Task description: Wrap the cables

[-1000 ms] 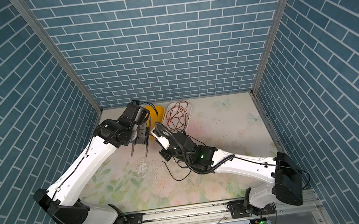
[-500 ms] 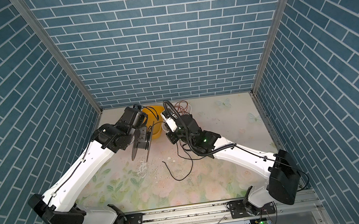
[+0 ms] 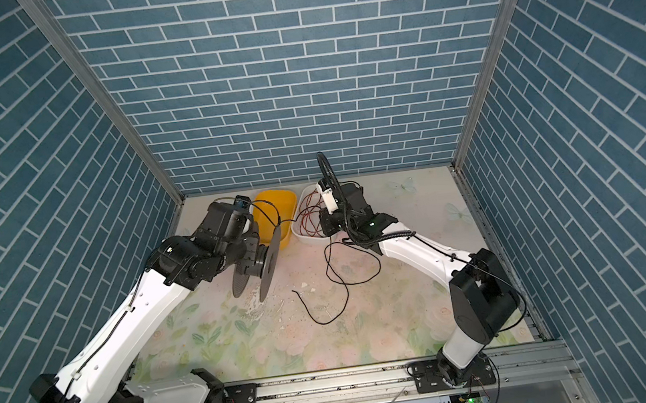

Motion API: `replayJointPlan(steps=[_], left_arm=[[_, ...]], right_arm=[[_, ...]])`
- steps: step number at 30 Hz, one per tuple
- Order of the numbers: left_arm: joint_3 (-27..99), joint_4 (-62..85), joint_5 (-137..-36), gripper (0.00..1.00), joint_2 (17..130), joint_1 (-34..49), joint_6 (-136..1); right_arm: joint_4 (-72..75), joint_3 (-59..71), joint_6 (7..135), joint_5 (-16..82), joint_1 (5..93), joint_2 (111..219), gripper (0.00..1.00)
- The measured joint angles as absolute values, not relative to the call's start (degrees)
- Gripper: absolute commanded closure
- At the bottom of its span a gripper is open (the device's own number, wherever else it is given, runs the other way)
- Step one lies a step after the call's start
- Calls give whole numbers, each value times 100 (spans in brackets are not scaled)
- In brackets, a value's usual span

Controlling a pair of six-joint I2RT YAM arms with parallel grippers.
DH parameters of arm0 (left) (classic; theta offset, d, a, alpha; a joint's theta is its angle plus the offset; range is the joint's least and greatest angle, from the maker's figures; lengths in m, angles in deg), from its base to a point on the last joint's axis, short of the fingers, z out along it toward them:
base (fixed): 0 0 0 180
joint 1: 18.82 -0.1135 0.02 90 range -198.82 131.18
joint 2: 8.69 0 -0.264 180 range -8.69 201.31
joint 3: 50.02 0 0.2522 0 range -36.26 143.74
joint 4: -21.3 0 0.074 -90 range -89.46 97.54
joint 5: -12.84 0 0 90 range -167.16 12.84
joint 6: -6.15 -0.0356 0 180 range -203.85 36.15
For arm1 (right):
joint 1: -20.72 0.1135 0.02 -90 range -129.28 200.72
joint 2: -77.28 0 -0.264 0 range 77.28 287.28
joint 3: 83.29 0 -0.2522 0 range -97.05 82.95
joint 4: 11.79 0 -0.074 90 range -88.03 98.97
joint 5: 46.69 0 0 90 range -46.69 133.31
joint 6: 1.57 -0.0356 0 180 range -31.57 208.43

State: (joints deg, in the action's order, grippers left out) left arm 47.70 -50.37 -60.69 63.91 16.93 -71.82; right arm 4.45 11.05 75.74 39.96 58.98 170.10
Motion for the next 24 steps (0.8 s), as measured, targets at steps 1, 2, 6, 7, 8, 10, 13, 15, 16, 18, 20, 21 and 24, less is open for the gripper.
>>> replayJointPlan(steps=[1, 2, 6, 7, 8, 10, 13, 15, 16, 18, 20, 21, 24], left_arm=[[4770, -5046, -6122, 100, 6349, 1686, -7178], [4779, -5061, -6198, 100, 6301, 1686, -7173], [4969, -5186, -6579, 100, 6216, 1684, -7156], [5019, -5184, -6710, 100, 6201, 1682, -7145], [5076, -5177, -6852, 100, 6192, 1680, -7121], [5207, -5177, -7110, 100, 6185, 1673, -7060], [5443, -5184, -7368, 100, 6185, 1654, -6959], [5625, -5201, -7462, 100, 6192, 1614, -6872], [5723, -5212, -7497, 100, 6207, 1586, -6813], [5922, -5212, -7516, 100, 6253, 1533, -6697], [6064, -5203, -7536, 100, 6308, 1505, -6572], [6114, -5195, -7536, 100, 6327, 1494, -6513], [6309, -5203, -7525, 100, 6389, 1494, -6378]], right_arm=[[458, 1105, 7515, 3937, 5842, 17060, 100], [465, 1103, 7469, 3849, 5776, 17130, 100], [544, 1103, 7338, 3539, 5682, 17412, 100], [554, 1103, 7318, 3471, 5656, 17458, 100], [561, 1103, 7312, 3395, 5630, 17502, 100], [557, 1103, 7277, 3259, 5603, 17561, 100], [513, 1103, 7242, 3019, 5601, 17620, 100], [351, 1144, 7200, 2794, 5601, 17629, 100], [222, 1199, 7170, 2711, 5601, 17626, 100], [-202, 1453, 7045, 2505, 5603, 17576, 100], [-643, 1813, 6898, 2276, 5634, 17502, 100], [-842, 1997, 6826, 2175, 5673, 17478, 100], [-1369, 2373, 6612, 1954, 5916, 17480, 100]])
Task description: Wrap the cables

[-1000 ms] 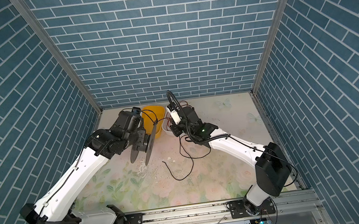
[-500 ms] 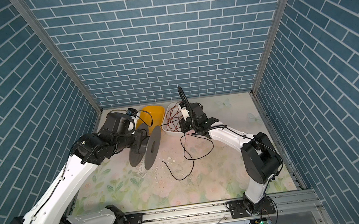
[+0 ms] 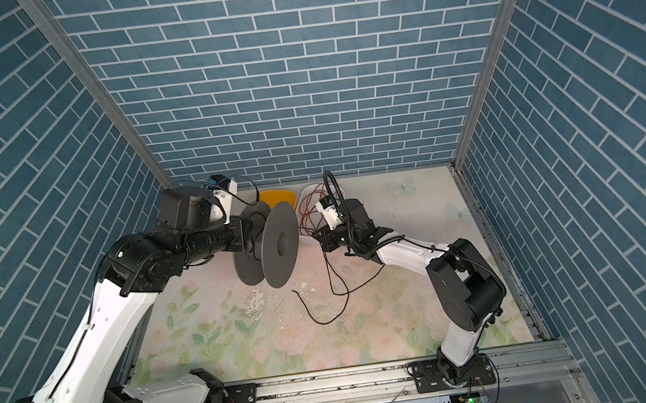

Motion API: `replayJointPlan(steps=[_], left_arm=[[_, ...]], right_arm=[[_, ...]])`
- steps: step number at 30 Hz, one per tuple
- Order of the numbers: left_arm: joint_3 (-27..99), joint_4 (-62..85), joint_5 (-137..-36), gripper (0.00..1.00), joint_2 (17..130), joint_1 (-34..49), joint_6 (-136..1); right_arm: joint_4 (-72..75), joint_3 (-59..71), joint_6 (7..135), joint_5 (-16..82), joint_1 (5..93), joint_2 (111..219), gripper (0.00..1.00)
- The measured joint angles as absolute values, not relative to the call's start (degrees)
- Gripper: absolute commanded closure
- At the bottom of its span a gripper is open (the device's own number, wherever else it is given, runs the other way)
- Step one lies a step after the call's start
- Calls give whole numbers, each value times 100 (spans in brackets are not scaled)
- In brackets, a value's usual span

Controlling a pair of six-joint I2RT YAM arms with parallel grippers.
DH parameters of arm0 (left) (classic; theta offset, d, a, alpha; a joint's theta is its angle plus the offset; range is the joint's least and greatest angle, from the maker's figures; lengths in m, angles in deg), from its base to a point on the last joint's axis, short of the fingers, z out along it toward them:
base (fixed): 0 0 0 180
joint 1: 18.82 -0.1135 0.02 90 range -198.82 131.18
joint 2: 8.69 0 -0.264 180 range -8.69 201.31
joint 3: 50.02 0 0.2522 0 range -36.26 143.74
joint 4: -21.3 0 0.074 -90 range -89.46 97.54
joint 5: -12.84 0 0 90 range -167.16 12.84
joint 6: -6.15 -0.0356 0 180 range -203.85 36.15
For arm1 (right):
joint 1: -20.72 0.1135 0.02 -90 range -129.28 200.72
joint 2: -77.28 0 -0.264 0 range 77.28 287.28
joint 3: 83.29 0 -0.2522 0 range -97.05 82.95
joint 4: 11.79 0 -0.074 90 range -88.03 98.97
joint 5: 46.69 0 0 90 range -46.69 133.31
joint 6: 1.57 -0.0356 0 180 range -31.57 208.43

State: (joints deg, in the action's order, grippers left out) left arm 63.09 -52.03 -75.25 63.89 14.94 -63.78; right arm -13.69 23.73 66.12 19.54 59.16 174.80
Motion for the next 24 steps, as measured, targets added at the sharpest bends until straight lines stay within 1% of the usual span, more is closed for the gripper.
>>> replayJointPlan(steps=[7, 11, 14, 17, 24], left_arm=[[6873, -5269, -7271, 100, 6485, 1472, -6269], [7030, -5389, -7094, 100, 6524, 1472, -6288], [7089, -5435, -7003, 100, 6531, 1466, -6297], [7196, -5387, -6963, 100, 6531, 1433, -6306], [7362, -5234, -6885, 100, 6546, 1289, -6349]], right_arm=[[-2783, 2803, 6260, 1828, 6593, 17598, 100], [-3222, 2930, 6129, 1825, 6644, 17642, 91], [-3349, 3131, 6107, 1843, 6685, 17639, 88], [-3336, 3496, 6018, 1854, 6738, 17639, 80], [-3281, 4467, 6015, 2022, 6963, 17535, 79]])
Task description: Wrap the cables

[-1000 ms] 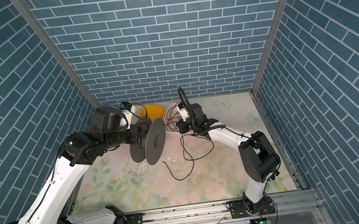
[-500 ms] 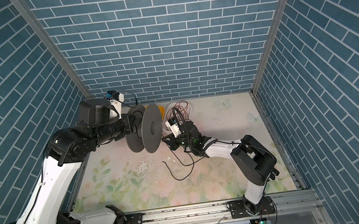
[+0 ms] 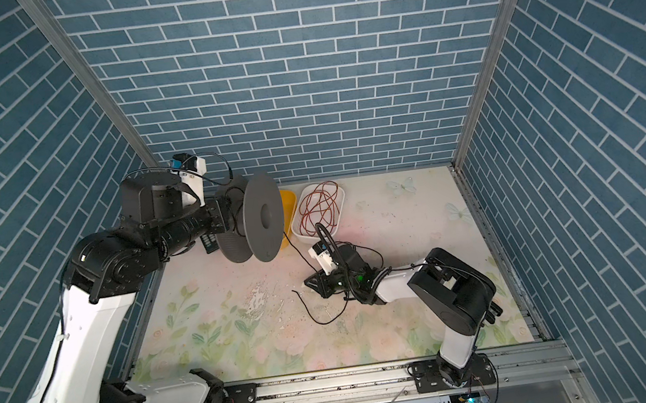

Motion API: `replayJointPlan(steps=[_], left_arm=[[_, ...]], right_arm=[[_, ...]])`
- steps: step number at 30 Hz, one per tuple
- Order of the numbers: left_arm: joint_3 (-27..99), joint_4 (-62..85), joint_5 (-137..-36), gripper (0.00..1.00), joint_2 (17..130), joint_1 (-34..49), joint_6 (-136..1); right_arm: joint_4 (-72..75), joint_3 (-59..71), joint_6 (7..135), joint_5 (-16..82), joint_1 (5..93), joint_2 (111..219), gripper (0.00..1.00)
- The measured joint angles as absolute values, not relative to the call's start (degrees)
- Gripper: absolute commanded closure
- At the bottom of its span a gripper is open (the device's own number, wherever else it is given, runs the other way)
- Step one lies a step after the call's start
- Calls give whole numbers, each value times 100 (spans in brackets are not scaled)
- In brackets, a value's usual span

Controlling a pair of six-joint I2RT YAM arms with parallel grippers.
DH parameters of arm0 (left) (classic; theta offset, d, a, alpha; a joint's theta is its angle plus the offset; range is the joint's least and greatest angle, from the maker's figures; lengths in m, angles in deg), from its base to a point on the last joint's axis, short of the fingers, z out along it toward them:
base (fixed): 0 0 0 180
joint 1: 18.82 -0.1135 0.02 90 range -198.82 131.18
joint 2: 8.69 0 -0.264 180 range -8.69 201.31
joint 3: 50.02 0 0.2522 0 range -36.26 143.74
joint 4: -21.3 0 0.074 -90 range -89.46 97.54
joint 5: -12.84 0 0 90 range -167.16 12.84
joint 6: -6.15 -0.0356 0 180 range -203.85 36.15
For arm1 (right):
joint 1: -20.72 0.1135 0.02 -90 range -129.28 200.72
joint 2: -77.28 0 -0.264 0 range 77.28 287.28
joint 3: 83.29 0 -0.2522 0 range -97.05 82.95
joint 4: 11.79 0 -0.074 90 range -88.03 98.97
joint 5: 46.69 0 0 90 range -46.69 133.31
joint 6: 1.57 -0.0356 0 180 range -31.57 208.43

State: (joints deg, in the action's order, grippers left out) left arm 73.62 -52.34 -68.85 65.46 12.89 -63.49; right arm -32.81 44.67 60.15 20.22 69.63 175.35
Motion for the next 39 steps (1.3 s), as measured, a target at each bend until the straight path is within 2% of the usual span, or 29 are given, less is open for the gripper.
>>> replayJointPlan(steps=[8, 10, 11, 14, 17, 18, 20, 22, 27, 32, 35, 37, 39], left_arm=[[7397, -5214, -6882, 100, 6730, 1223, -6395], [7397, -5205, -6885, 100, 6749, 1205, -6395], [7397, -5199, -6891, 100, 6756, 1190, -6395], [7397, -5168, -6928, 100, 6782, 1138, -6393], [7397, -5171, -6948, 100, 6819, 1103, -6393], [7397, -5168, -6955, 100, 6828, 1096, -6393], [7397, -5168, -6968, 100, 6839, 1074, -6393], [7397, -5168, -6970, 100, 6839, 1048, -6393], [7395, -5168, -6976, 100, 6839, 1022, -6393], [7395, -5168, -6985, 100, 6839, 1018, -6395], [7395, -5171, -6987, 100, 6841, 1013, -6395], [7395, -5168, -6992, 100, 6848, 1004, -6395], [7395, -5168, -6994, 100, 6858, 991, -6393]], right_arm=[[-3323, 5192, 6015, 2341, 7061, 16864, 77], [-3334, 5304, 6009, 2435, 7066, 16735, 67], [-3356, 5356, 6000, 2479, 7072, 16693, 67], [-3362, 5422, 6018, 2545, 7094, 16656, 70], [-3399, 5424, 6020, 2577, 7098, 16658, 80], [-3419, 5424, 6022, 2590, 7098, 16665, 80], [-3474, 5424, 6007, 2597, 7098, 16682, 67], [-3509, 5431, 6009, 2599, 7098, 16686, 59], [-3585, 5525, 6024, 2612, 7098, 16678, 57], [-3594, 5730, 6024, 2711, 7098, 16542, 60], [-3622, 5857, 6024, 2765, 7098, 16420, 66], [-3622, 5914, 6033, 2802, 7098, 16352, 75], [-3631, 5964, 6046, 2842, 7098, 16300, 88]])
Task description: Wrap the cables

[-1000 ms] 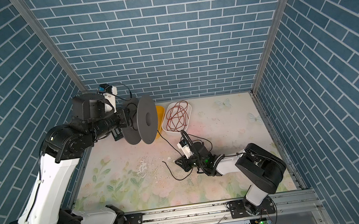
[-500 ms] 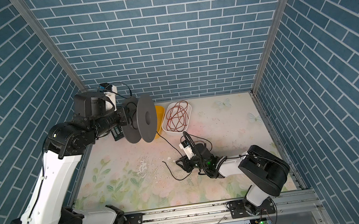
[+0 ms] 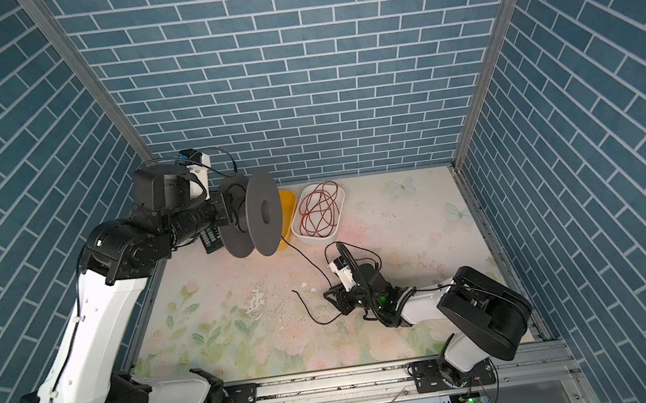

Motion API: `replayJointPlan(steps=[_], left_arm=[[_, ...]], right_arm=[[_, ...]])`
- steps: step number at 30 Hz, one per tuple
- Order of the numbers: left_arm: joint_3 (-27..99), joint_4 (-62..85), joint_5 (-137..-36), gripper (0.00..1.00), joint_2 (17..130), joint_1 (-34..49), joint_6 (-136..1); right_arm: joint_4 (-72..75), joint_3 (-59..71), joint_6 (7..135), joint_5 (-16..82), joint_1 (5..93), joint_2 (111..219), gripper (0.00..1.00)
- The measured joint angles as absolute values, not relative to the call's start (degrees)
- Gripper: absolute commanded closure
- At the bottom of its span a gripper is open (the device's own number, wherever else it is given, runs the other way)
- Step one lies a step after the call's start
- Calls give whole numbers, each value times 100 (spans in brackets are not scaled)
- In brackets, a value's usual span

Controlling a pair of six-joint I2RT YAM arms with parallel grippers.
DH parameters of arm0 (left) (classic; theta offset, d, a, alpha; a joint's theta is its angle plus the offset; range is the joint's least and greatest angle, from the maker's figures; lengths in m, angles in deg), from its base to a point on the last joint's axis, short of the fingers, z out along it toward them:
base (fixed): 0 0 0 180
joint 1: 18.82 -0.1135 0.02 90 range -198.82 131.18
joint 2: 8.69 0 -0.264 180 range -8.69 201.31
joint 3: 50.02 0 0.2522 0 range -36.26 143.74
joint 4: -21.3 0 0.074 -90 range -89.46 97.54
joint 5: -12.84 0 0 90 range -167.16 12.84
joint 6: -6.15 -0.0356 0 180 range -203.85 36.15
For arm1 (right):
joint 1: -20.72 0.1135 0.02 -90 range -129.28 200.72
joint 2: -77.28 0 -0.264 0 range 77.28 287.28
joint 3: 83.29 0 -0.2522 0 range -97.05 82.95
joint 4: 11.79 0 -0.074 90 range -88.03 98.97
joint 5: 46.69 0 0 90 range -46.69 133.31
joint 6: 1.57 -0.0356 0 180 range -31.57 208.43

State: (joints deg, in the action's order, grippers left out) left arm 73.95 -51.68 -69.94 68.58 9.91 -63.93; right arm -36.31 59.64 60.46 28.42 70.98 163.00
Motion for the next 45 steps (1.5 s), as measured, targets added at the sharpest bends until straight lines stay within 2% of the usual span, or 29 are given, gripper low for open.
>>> replayJointPlan(steps=[2, 7, 11, 22, 33, 45], left_arm=[[7365, -5153, -6994, 100, 6863, 978, -6393], [7332, -5107, -6994, 100, 6948, 943, -6387], [7332, -5052, -6922, 100, 7147, 926, -6369], [6580, -4620, -6148, 100, 7460, 921, -6282], [6060, -4178, -5654, 100, 7460, 921, -6223], [5935, -4100, -5217, 100, 7720, 937, -6249]], right_arm=[[-3616, 6003, 6022, 2888, 7098, 16256, 100], [-3430, 5997, 6061, 3152, 7238, 16101, 100], [-2755, 5739, 6337, 3640, 7678, 15991, 100], [-1133, 3853, 7331, 4634, 8814, 15941, 100], [-545, 2727, 7906, 4691, 8947, 16075, 100], [74, 1564, 8420, 4332, 8945, 16267, 100]])
